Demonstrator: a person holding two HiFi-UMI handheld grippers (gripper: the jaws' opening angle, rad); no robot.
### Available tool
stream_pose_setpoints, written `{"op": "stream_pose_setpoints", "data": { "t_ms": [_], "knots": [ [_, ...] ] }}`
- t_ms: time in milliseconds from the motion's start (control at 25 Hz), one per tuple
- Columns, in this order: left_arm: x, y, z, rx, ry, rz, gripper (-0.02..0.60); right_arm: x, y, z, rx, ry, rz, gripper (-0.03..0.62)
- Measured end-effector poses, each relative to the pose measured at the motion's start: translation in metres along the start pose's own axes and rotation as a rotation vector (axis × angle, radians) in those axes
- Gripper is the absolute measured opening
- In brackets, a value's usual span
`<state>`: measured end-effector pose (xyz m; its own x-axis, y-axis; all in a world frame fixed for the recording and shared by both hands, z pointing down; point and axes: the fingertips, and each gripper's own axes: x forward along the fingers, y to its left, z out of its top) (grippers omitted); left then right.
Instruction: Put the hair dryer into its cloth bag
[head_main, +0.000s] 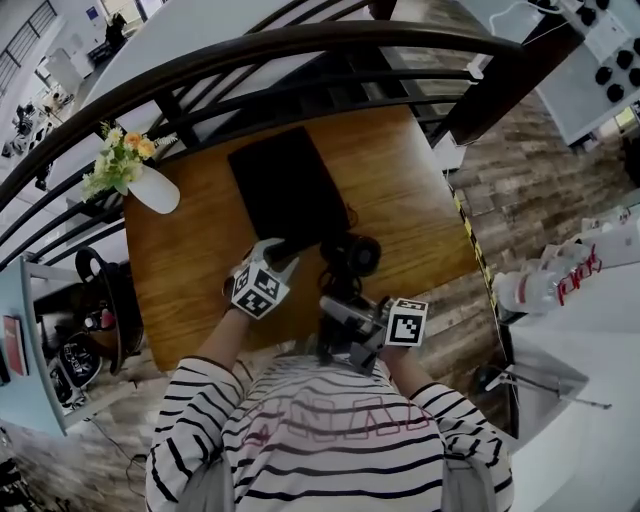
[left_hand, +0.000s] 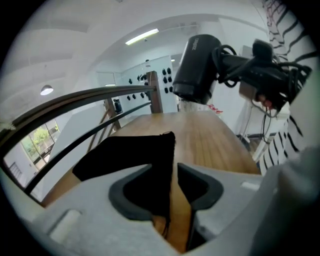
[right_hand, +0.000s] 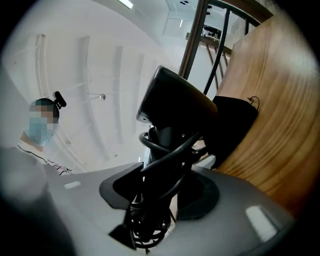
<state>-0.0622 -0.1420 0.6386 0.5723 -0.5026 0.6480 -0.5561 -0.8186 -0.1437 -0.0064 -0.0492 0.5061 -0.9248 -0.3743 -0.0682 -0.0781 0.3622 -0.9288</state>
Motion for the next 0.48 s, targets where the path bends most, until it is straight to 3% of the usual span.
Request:
{"op": "stream_pose_setpoints", "data": {
  "t_ms": [480],
  "knots": [
    [0.039,0.007,-0.032,0.054,0.159,-0.055,0.150,-0.004,-0.017,0.000,0.038,0.031,-0.005,0.184]
  ]
}}
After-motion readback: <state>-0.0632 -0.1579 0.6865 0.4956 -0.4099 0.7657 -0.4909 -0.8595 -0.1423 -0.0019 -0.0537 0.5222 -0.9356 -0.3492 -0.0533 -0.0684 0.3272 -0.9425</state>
